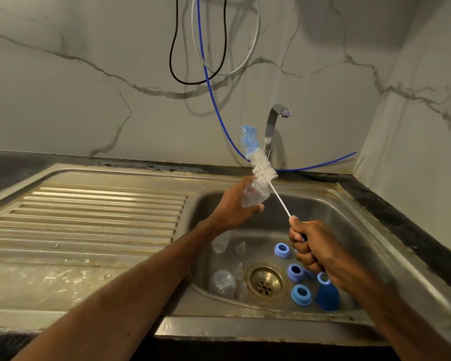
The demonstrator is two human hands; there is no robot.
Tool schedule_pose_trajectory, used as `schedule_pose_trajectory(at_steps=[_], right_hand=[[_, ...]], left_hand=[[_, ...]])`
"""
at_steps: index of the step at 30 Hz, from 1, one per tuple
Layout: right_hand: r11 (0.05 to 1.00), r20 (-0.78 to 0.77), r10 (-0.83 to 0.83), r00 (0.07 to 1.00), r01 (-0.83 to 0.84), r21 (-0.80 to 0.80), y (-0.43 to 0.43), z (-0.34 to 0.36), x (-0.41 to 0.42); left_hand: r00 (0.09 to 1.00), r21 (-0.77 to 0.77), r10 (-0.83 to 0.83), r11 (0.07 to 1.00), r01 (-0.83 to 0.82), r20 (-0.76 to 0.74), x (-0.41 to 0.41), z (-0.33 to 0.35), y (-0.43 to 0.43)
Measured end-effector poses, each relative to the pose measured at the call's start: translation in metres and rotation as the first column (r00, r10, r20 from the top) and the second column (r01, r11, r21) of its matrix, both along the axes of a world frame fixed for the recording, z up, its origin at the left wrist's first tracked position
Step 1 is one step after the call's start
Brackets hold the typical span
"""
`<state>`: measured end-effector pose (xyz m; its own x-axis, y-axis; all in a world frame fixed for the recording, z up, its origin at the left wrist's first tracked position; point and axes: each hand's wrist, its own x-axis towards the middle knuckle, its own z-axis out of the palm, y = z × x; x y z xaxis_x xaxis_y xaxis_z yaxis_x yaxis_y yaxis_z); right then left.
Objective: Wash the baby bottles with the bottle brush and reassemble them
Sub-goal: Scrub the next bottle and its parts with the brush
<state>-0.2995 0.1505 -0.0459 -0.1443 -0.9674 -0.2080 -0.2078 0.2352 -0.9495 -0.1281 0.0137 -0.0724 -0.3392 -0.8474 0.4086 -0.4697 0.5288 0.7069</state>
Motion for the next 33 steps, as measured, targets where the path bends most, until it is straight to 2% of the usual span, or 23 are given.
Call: schedule_pose_trajectory(at_steps=[3,6,13,20,26,33], right_hand=[[0.998,-0.002,0.049,0.999,-0.049,0.029,0.005,-0.001,0.002],[0.994,-0.037,0.097,0.995,-0.095,0.054,0.008,-0.003,0.004],[1.000,0.020,-0.011,1.000,0.010,0.017,-0.001,0.000,0.002],[0.991,0.018,0.099,0.995,-0.100,0.091,0.003,-0.003,0.005],[0.999,0.040,-0.002,0.999,0.000,0.037,-0.001,-0.002,0.003],[0.992,0.017,0.079,0.997,-0.081,0.099,0.002,-0.005,0.004]], left_hand=[[0.996,0.002,0.077,0.997,-0.077,-0.040,0.012,-0.001,-0.009],[0.990,0.012,0.142,0.990,-0.142,-0.017,0.027,-0.004,-0.016],[1.000,-0.007,0.011,1.000,-0.011,0.016,-0.003,-0.002,0.002],[0.987,0.069,0.156,0.986,-0.153,-0.037,0.020,-0.005,-0.013],[1.000,0.038,0.009,0.999,-0.008,-0.007,-0.007,-0.007,-0.002],[0.987,0.074,0.127,0.990,-0.120,-0.100,0.018,-0.003,-0.013]])
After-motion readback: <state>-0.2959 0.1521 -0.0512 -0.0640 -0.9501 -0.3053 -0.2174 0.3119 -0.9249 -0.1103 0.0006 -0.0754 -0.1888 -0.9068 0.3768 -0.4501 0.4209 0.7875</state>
